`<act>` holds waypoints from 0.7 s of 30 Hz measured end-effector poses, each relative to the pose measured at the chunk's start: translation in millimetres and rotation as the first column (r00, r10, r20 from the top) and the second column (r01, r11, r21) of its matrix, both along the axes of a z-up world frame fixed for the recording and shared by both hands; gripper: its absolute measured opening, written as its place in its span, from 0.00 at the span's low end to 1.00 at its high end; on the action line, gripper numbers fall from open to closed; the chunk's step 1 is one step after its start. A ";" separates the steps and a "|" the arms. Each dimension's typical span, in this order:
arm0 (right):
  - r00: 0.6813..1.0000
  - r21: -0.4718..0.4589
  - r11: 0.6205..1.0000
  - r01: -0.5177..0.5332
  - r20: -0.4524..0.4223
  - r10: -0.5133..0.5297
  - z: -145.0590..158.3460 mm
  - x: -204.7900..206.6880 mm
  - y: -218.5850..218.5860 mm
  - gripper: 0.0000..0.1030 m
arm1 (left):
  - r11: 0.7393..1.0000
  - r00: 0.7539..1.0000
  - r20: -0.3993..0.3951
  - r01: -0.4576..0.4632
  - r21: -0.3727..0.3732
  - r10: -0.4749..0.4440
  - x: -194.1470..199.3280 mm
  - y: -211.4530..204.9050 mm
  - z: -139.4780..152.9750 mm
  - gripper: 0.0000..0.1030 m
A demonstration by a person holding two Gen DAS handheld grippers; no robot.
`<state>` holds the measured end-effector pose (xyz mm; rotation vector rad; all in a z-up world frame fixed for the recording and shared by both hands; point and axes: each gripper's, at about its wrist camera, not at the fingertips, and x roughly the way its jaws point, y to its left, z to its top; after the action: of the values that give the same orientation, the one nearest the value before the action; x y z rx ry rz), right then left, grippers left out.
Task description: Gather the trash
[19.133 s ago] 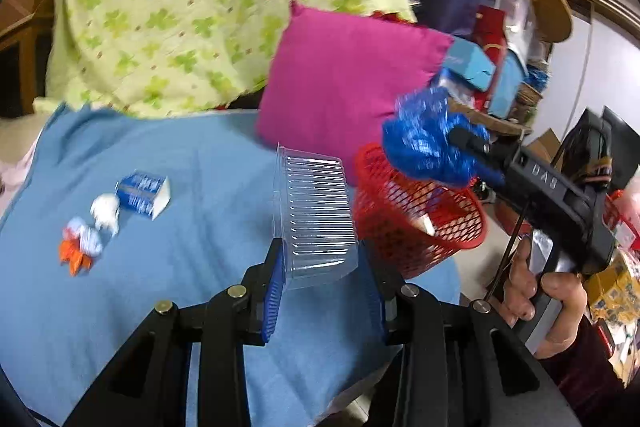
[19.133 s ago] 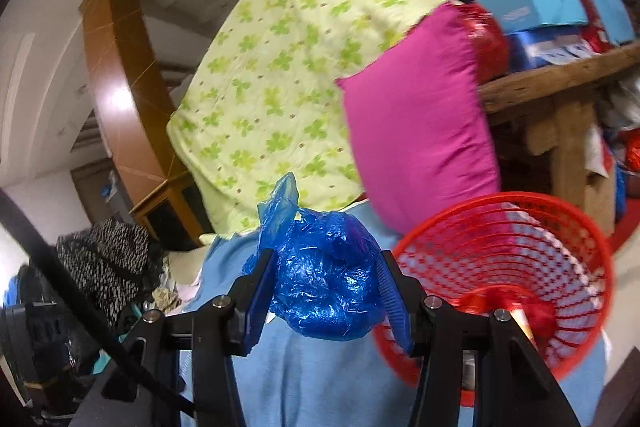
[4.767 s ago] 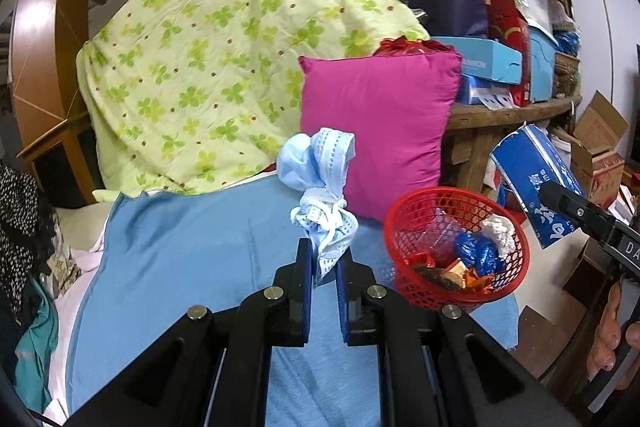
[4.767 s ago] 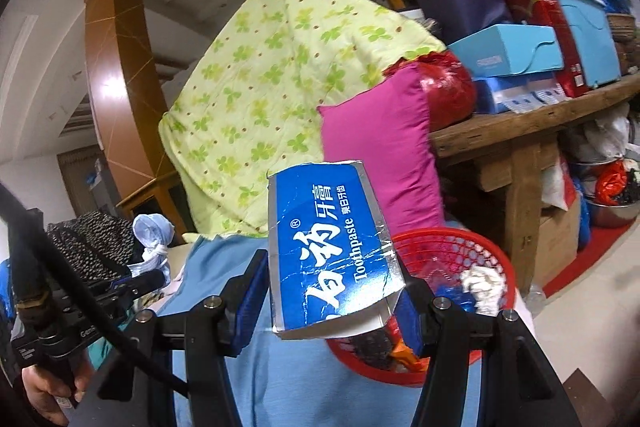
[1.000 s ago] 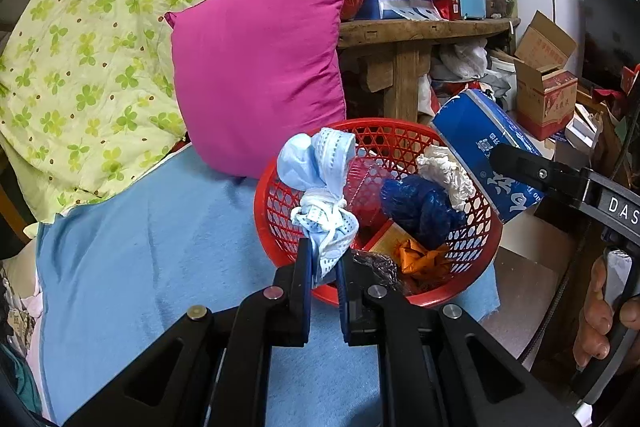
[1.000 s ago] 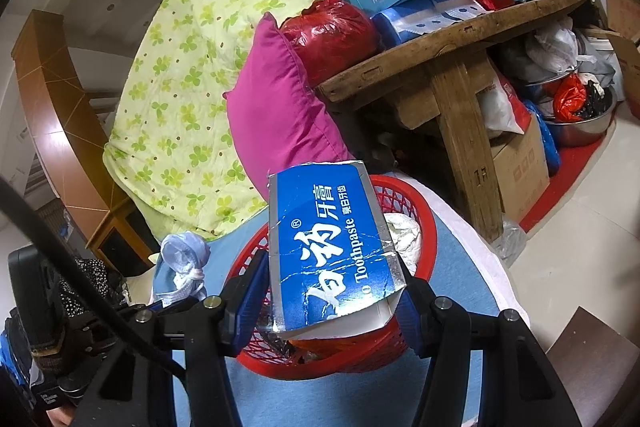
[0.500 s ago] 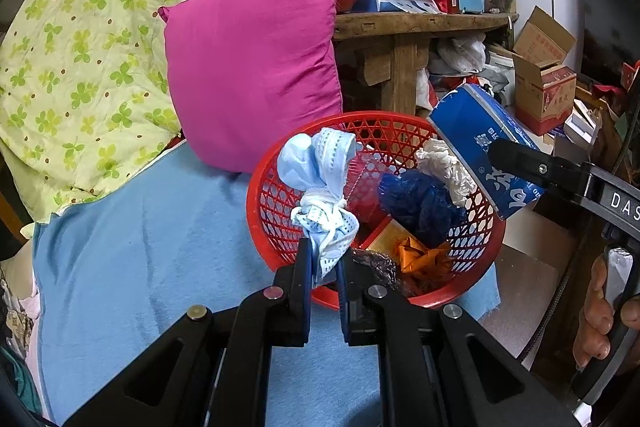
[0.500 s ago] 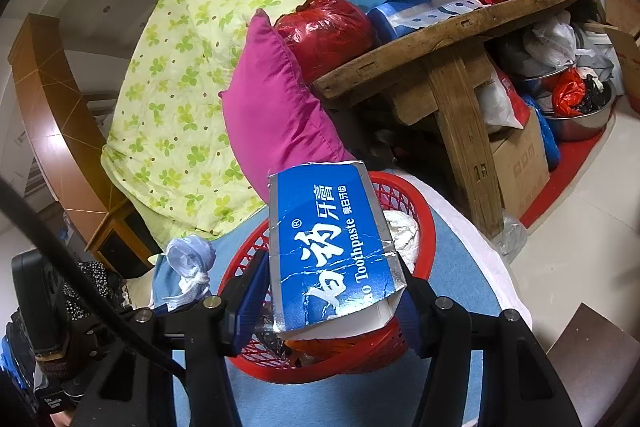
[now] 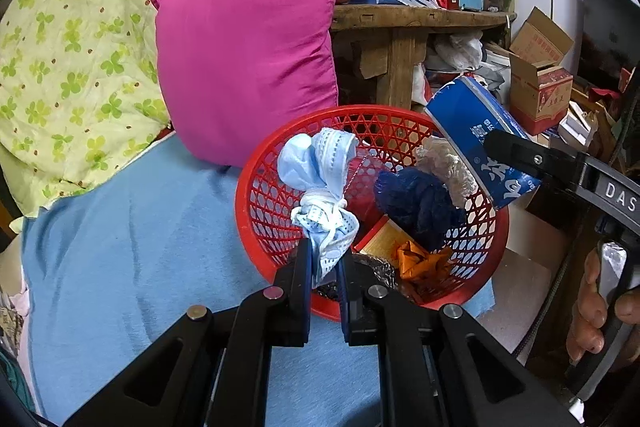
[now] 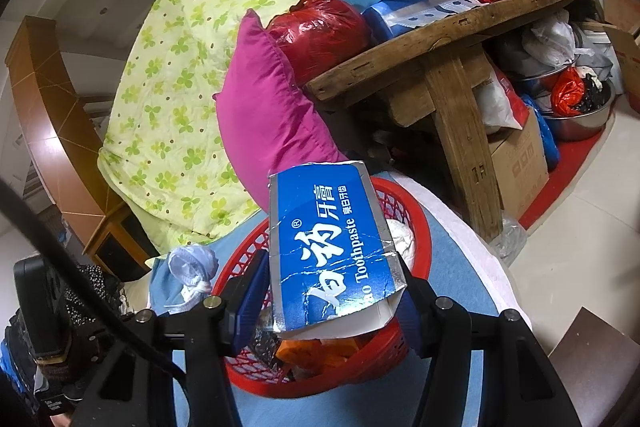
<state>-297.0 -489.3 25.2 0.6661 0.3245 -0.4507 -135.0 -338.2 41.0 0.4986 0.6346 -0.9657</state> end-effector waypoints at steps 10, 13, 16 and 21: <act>1.000 0.095 0.995 -0.004 0.018 0.002 -18.2 24.6 -19.4 0.60 | 0.998 0.994 -0.090 0.060 -0.015 -0.062 9.6 -16.3 -12.6 0.12; 1.000 0.131 0.991 0.003 0.021 -0.005 -25.5 35.0 -25.9 0.61 | 0.997 0.990 -0.118 0.081 -0.012 -0.082 13.7 -23.3 -17.7 0.18; 0.999 0.135 0.991 -0.001 0.036 -0.004 -25.0 41.7 -27.5 0.65 | 0.997 0.989 -0.127 0.079 -0.017 -0.081 15.9 -24.9 -21.3 0.42; 0.998 0.140 0.990 -0.015 0.055 0.007 -21.3 44.1 -26.1 0.69 | 0.996 0.991 -0.113 0.074 -0.047 -0.079 12.9 -13.1 -15.1 0.54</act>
<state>-252.8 -515.4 3.9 0.8123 0.3104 -0.4008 -122.2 -351.2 25.8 0.4341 0.7002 -1.0840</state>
